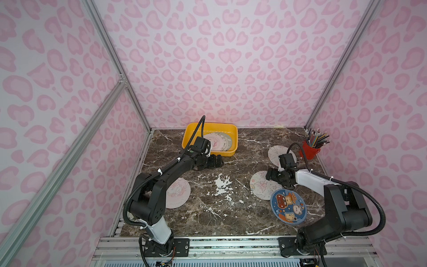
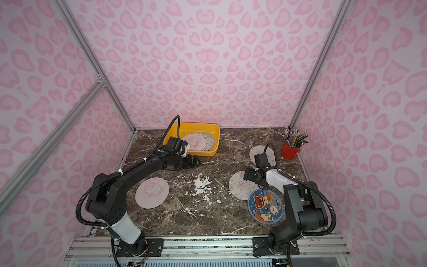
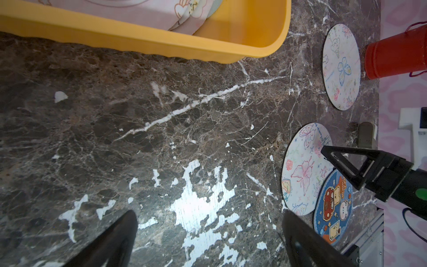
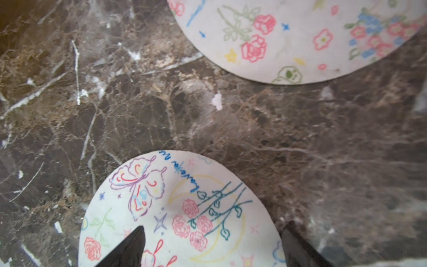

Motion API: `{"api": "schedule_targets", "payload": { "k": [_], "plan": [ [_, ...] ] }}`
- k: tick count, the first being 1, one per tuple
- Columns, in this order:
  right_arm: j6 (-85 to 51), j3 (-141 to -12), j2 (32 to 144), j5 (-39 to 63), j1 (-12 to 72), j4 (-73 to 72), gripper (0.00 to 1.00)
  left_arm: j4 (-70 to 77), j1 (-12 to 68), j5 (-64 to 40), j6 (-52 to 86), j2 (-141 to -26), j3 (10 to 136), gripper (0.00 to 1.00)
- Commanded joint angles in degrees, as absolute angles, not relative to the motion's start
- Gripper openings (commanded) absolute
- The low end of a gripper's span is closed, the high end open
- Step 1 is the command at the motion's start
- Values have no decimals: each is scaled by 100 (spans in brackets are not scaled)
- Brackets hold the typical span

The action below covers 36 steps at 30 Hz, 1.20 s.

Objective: Put the coasters into the storage box
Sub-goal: Move the coaster to the center of the board.

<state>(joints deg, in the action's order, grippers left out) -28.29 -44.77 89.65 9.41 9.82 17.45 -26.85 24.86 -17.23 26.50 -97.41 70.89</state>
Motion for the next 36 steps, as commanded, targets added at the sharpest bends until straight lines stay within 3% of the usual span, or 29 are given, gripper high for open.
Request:
{"api": "schedule_targets", "payload": {
  "k": [1, 13, 24, 36],
  "plan": [
    [-3290, -4399, 9115, 1687, 1235, 2185, 93, -2555, 2494, -1766, 2668, -9663, 7028, 100],
    [-3646, -4712, 9426, 2136, 2411, 1846, 93, -2519, 2553, -1747, 2698, -9470, 6640, 100],
    [-3077, -5162, 8889, 1296, 2313, 2997, 94, -2468, 3082, -1803, 2773, -9615, 6533, 100],
    [-3189, -4292, 8410, 1613, 2281, 2980, 93, -2443, 3566, -1907, 2856, -9578, 6192, 100]
  ]
}}
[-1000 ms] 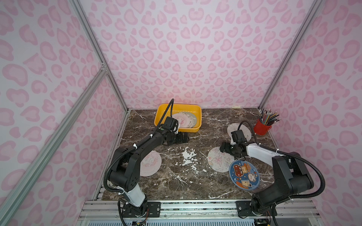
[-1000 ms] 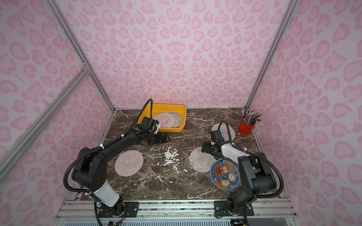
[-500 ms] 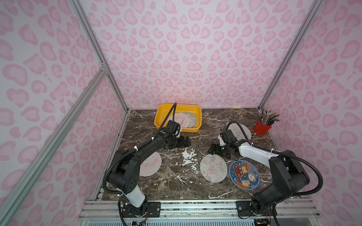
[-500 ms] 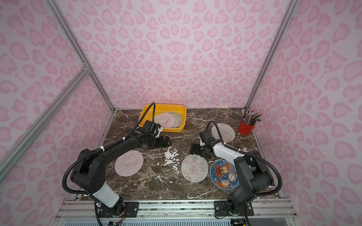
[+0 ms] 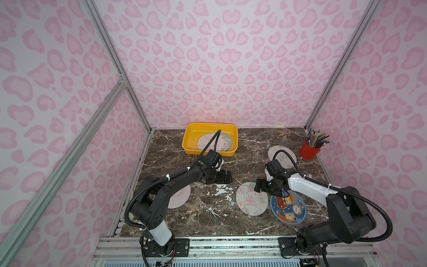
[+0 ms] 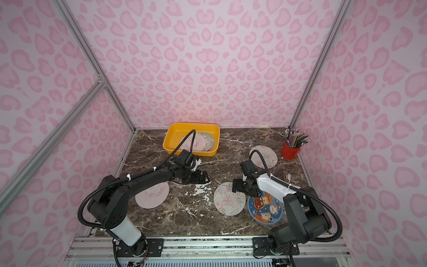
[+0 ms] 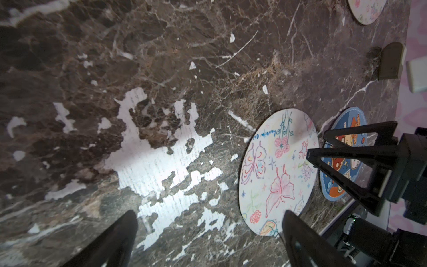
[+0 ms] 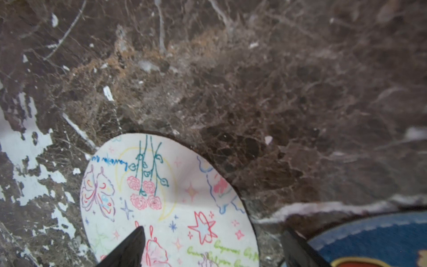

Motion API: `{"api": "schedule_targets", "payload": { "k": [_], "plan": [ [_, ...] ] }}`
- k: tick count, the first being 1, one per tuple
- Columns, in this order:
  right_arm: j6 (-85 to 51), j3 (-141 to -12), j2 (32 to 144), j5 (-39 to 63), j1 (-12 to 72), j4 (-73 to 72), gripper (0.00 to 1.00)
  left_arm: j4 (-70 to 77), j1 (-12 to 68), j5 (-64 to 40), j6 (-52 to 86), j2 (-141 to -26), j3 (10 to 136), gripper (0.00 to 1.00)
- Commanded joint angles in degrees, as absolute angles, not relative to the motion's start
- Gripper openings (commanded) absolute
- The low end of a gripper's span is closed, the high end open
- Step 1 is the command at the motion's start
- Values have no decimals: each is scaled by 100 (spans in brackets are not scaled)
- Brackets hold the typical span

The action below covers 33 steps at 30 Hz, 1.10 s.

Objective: Put the coasters into the storage box
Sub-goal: Move the coaster to the center of the board.

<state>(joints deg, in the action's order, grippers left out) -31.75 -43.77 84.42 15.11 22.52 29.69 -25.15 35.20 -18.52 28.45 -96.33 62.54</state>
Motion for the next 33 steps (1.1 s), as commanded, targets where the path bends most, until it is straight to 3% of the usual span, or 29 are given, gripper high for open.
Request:
{"api": "schedule_targets", "payload": {
  "k": [1, 13, 23, 27, 33],
  "plan": [
    [-3189, -4268, 8405, 1632, 2295, 2983, 93, -2451, 3576, -1903, 2865, -9561, 6155, 100],
    [-3886, -3989, 8377, 2193, 3342, 2541, 93, -2988, 3656, -1736, 2645, -9251, 5659, 100],
    [-3911, -4622, 9014, 2491, 4155, 2171, 93, -3220, 3680, -1438, 2540, -8987, 5163, 99],
    [-3664, -4715, 8970, 2233, 4060, 2500, 90, -3118, 3698, -1362, 2609, -8986, 5031, 94],
    [-3478, -4546, 8799, 2276, 3791, 2589, 81, -2812, 3761, -1506, 2724, -9197, 4970, 78]
  ]
}}
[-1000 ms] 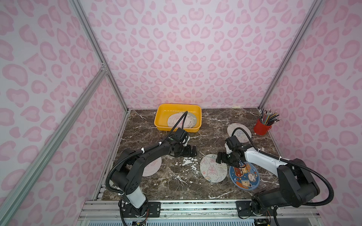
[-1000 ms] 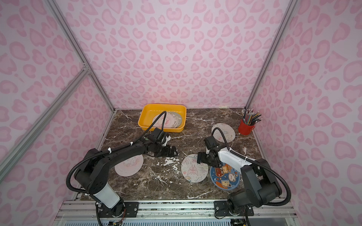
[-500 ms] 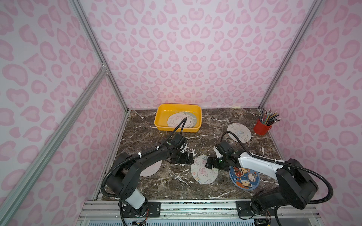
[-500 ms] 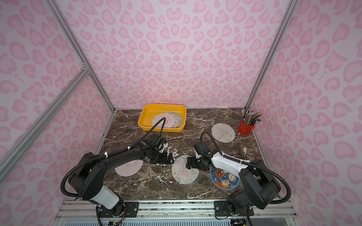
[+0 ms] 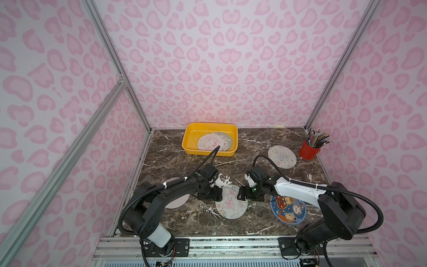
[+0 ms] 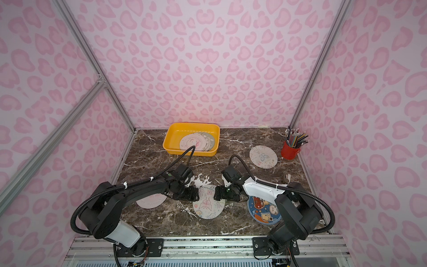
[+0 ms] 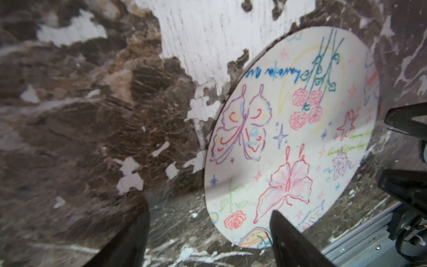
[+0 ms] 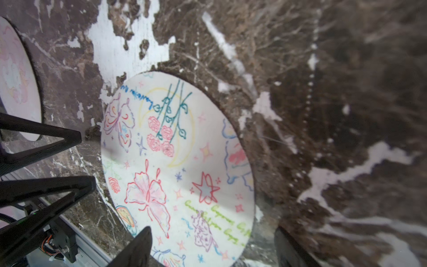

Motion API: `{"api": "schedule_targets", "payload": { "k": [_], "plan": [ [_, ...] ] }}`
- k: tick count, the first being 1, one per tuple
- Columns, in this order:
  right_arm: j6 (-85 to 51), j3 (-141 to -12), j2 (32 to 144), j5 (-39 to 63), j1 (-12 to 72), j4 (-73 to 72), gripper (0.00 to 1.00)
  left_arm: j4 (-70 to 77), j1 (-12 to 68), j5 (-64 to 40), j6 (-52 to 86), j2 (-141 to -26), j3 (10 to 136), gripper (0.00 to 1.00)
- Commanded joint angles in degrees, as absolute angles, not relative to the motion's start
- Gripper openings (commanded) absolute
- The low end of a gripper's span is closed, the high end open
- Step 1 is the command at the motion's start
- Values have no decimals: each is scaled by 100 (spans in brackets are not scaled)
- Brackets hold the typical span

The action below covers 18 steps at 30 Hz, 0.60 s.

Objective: Put the coasters into the storage box
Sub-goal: Move the coaster to the center of the board, then pick up the coaster from the center of the board.

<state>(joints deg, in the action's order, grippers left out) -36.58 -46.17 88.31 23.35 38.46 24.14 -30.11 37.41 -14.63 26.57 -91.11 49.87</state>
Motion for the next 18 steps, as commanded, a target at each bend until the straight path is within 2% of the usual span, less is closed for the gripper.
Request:
{"api": "schedule_targets", "payload": {
  "k": [1, 6, 18],
  "plan": [
    [-3455, -4537, 8789, 2278, 3771, 2588, 80, -2755, 3775, -1502, 2740, -9228, 4957, 76],
    [-3418, -4477, 8862, 2384, 3743, 2502, 76, -2578, 3855, -1359, 2877, -9311, 4956, 65],
    [-3422, -4371, 9070, 2496, 3762, 2309, 72, -2616, 4295, -471, 3731, -9172, 4857, 62]
  ]
}}
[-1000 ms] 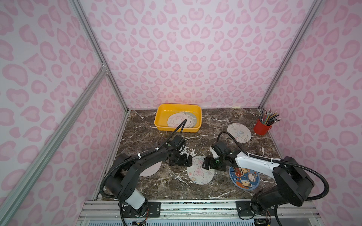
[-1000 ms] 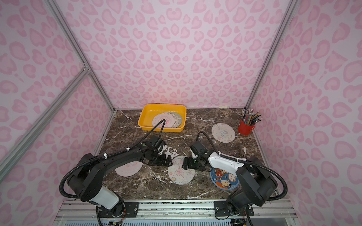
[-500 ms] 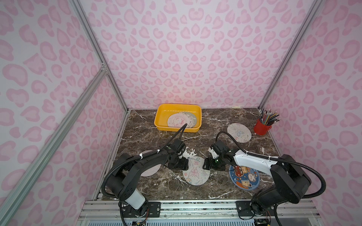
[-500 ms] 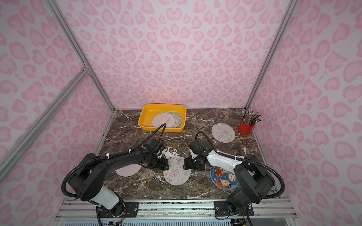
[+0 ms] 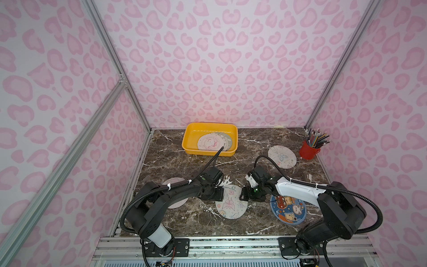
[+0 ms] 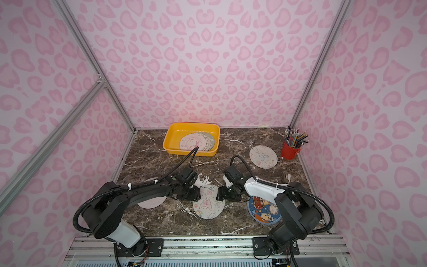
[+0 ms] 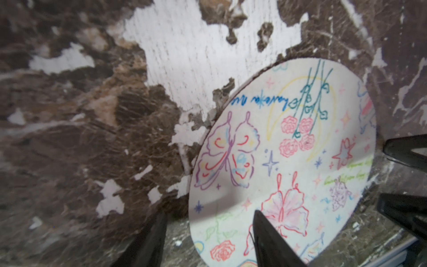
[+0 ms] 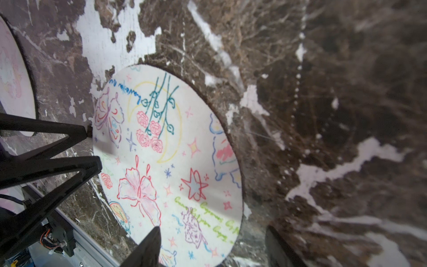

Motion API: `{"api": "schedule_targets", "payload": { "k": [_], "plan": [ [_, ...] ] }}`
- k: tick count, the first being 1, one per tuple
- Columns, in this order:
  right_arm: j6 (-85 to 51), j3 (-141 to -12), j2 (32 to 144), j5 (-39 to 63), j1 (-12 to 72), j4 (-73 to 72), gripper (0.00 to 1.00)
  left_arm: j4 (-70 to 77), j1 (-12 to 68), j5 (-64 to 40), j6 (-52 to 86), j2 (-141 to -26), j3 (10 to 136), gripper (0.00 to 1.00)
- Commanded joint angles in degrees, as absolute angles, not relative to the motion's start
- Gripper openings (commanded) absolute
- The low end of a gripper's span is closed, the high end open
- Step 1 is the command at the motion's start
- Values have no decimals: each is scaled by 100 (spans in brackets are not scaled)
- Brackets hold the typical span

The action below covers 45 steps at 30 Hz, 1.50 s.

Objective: Put the coasters into the storage box
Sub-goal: Pick up the coaster from the center of the board.

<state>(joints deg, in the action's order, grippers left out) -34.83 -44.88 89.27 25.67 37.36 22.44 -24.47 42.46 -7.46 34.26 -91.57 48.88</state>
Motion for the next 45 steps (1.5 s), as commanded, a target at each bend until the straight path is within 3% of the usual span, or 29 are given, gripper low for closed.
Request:
{"api": "schedule_targets", "payload": {
  "k": [1, 24, 32, 37, 45],
  "plan": [
    [-3435, -4348, 9070, 2509, 3768, 2288, 71, -2638, 4313, -459, 3775, -9195, 4877, 61],
    [-3530, -4085, 9034, 2614, 3841, 2030, 59, -2705, 4465, -700, 4033, -9300, 4938, 52],
    [-3529, -4123, 9100, 2688, 3850, 1938, 49, -2706, 4470, -729, 4032, -9267, 4921, 51],
    [-3536, -4175, 9123, 2697, 3863, 1925, 38, -2708, 4473, -708, 4031, -9189, 4881, 52],
    [-3593, -4227, 8933, 2645, 3858, 1952, 4, -2828, 4467, -591, 4040, -8971, 4863, 52]
  ]
}}
